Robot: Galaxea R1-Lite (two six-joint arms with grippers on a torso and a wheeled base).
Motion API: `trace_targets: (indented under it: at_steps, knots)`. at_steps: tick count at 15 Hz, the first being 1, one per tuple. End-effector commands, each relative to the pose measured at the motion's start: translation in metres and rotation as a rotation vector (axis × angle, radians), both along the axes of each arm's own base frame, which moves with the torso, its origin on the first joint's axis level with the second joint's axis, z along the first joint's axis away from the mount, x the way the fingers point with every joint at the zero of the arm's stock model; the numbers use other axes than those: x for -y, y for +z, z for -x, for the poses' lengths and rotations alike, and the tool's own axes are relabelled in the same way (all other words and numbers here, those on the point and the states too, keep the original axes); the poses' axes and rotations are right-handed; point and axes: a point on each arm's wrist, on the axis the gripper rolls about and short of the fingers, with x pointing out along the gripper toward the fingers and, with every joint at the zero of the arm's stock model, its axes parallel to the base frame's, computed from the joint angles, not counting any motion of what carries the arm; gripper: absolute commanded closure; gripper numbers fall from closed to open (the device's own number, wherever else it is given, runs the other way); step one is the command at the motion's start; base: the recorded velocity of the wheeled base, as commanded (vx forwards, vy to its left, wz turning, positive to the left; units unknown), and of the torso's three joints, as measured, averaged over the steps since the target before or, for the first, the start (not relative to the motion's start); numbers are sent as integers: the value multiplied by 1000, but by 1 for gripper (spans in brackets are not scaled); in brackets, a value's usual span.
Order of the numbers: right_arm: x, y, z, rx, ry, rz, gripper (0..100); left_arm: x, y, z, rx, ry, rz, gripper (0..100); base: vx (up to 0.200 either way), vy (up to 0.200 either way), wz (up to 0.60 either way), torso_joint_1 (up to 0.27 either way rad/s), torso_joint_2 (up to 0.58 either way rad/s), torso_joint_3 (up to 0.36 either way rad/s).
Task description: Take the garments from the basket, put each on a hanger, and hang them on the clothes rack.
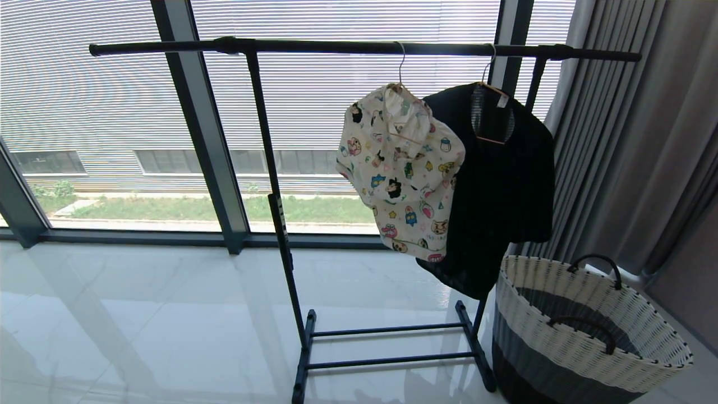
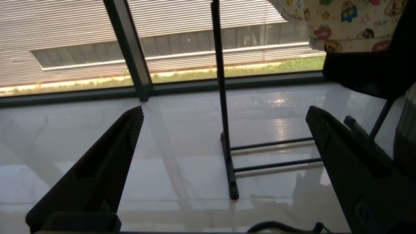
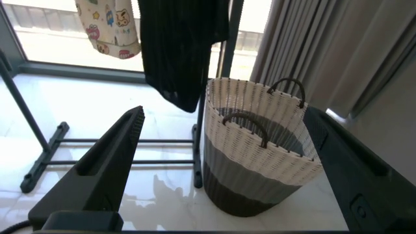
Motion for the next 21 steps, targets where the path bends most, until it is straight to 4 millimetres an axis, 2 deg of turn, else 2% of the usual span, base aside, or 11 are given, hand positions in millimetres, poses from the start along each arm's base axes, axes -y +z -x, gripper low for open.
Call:
trace_targets:
  at_steps: [1, 7, 21]
  knots:
    - [0, 0, 0, 1, 1, 2, 0, 0, 0, 0, 0, 0, 0, 0, 0, 0, 0, -178, 456, 286]
    - [0, 0, 0, 1, 1, 3, 0, 0, 0, 0, 1, 0, 0, 0, 0, 0, 0, -134, 401, 263]
    - [0, 0, 0, 1, 1, 0, 0, 0, 0, 0, 0, 0, 0, 0, 0, 0, 0, -4, 14, 9]
